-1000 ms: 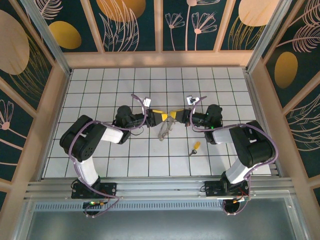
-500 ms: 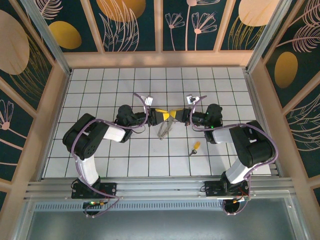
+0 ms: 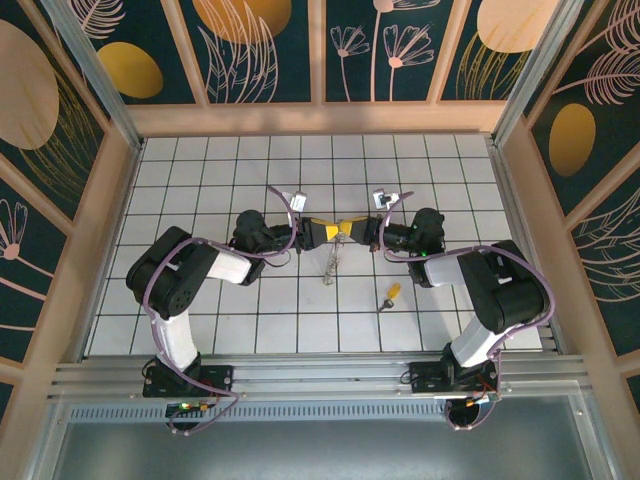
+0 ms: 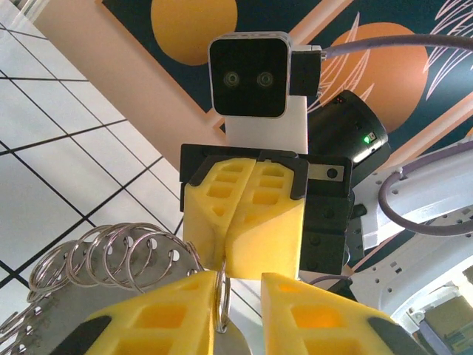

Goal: Put the keys on the keyring

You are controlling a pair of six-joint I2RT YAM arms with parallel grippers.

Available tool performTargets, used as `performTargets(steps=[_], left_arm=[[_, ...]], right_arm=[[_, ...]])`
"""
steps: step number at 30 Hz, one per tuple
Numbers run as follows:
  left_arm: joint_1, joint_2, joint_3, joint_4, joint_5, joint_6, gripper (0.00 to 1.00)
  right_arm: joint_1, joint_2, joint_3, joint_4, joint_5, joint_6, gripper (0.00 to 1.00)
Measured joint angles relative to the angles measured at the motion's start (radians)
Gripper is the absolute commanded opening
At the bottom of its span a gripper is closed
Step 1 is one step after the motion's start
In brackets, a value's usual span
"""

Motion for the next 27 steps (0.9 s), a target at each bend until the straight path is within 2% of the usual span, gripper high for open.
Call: performTargets(steps=[7, 8, 11, 12, 14, 19, 23, 27], left_arm=[[0.000, 0.006, 0.001, -0.009, -0.008, 0.005, 0.00], [0.000, 0.006, 0.002, -0.010, -0.008, 0.008, 0.00], [0.001, 0.006, 0.010, -0.020, -0.008, 0.012, 0.00], [0.000, 0.006, 0.015, -0.030, -0.007, 0.022, 0.00], [-0.004, -0.002, 0.026, -0.079, -0.007, 0.055, 0.00], [-0.005, -0.103, 0.082, -0.353, -0.010, 0.244, 0.00], [-0.005, -0.216, 0.168, -0.575, -0.026, 0.429, 0.00], [-0.005, -0.287, 0.250, -0.729, -0.038, 0.583, 0.00]], right_arm=[[0.000, 0.001, 0.000, 0.000, 0.000, 0.001, 0.00], [-0.001, 0.001, 0.001, 0.000, 0.000, 0.002, 0.00], [-0.006, 0.001, 0.007, -0.006, 0.003, 0.013, 0.34], [-0.013, -0.001, 0.008, -0.008, 0.008, 0.022, 0.42], [-0.041, -0.015, 0.008, -0.014, 0.025, 0.035, 0.48], [-0.121, -0.145, 0.006, -0.084, 0.069, 0.041, 0.49], [-0.124, -0.237, 0.007, -0.142, 0.076, 0.019, 0.50], [-0.124, -0.257, 0.007, -0.183, 0.072, 0.001, 0.50]])
